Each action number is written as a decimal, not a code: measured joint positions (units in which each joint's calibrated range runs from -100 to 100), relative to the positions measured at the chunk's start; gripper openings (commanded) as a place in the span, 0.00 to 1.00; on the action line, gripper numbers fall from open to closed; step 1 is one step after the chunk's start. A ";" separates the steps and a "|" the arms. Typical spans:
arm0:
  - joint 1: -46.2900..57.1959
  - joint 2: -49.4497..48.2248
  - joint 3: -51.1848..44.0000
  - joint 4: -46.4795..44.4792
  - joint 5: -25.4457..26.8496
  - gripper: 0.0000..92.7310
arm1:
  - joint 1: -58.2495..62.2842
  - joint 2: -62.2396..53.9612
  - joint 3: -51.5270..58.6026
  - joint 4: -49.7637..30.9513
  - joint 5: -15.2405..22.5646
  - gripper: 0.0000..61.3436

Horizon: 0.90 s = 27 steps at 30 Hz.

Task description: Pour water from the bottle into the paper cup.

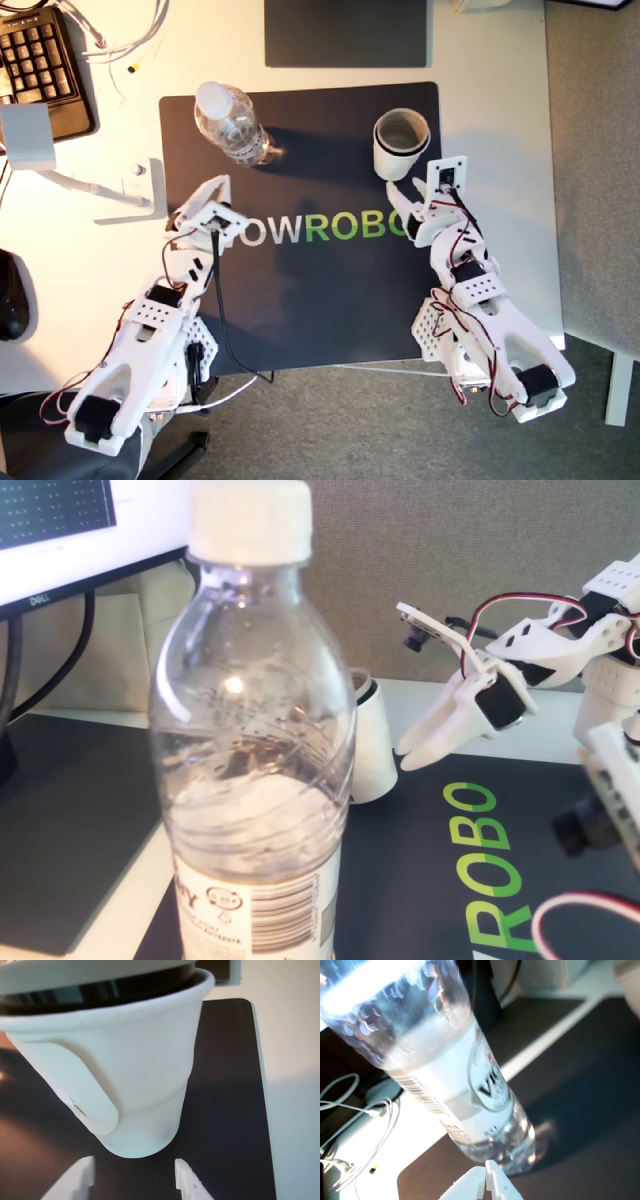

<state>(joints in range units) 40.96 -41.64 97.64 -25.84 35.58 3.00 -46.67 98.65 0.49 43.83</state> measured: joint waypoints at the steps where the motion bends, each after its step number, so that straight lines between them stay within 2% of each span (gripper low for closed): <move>1: 0.09 0.96 0.09 -1.79 0.44 0.08 | 0.00 0.00 0.00 -0.08 0.49 0.54; 3: 1.58 5.40 0.63 -10.42 1.81 0.18 | 0.00 0.09 0.00 -0.08 2.05 0.62; 7: 3.15 10.10 0.63 -17.34 3.61 0.30 | 0.10 0.17 0.00 -0.57 3.57 0.71; 9: 3.43 13.15 0.63 -20.11 4.88 0.44 | 0.10 0.17 0.00 -1.46 4.64 0.82; 10: 3.99 14.81 0.63 -21.73 5.62 0.56 | 0.10 0.26 0.00 -3.00 4.88 0.83; 13: 5.10 18.38 0.63 -25.07 7.23 0.74 | 0.10 0.78 0.00 -7.70 5.91 0.83; 16: 5.38 21.43 0.72 -28.16 8.64 0.81 | 0.10 1.66 0.00 -12.90 7.08 0.83; 18: 6.58 23.95 0.72 -30.93 9.72 0.81 | 0.10 2.09 0.00 -16.71 7.57 0.85; 22: 6.58 28.05 0.36 -35.00 11.48 0.81 | 0.10 2.27 0.00 -17.19 7.62 0.86; 25: 6.58 33.97 -1.72 -40.86 12.94 0.81 | 0.10 3.83 0.00 -16.95 7.57 0.85; 27: 6.58 39.90 -5.89 -45.42 13.38 0.81 | 0.10 7.41 0.00 -19.87 7.96 0.84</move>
<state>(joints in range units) 47.54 -1.74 91.75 -71.27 48.96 3.10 -39.26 98.65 -19.38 51.79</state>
